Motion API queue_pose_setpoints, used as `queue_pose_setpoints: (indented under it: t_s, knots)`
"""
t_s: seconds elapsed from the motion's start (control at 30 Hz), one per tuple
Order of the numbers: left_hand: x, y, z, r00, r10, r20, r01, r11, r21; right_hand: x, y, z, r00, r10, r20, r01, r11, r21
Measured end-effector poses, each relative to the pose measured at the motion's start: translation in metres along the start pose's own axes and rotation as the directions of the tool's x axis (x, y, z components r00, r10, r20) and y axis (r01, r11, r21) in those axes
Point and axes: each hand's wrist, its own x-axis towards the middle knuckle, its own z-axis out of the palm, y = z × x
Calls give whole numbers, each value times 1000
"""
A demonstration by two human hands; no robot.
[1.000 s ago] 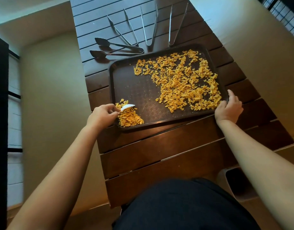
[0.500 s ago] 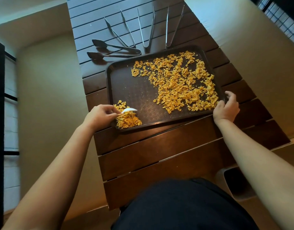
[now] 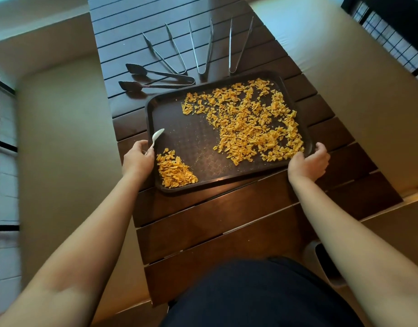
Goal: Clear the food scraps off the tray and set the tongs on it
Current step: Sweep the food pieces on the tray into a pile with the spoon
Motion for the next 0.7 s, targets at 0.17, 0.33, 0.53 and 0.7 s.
queue_pose_setpoints:
  t_s: [0.17,0.33,0.53,0.7]
  knots:
    - [-11,5,3,999,-25,22,23,996,81,18,-20,2,975,215,53,-220,965,146]
    - [-45,5,16,996,-28,79,23,998,53,36,-25,-7,974,211,81,-222,959,174]
    - [-85,9,31,987,75,139,-97,982,159,39,-19,-11,985,173,14,-173,976,129]
    - [-73,24,24,973,222,66,-230,957,176,32,-21,-11,987,160,5,-160,987,13]
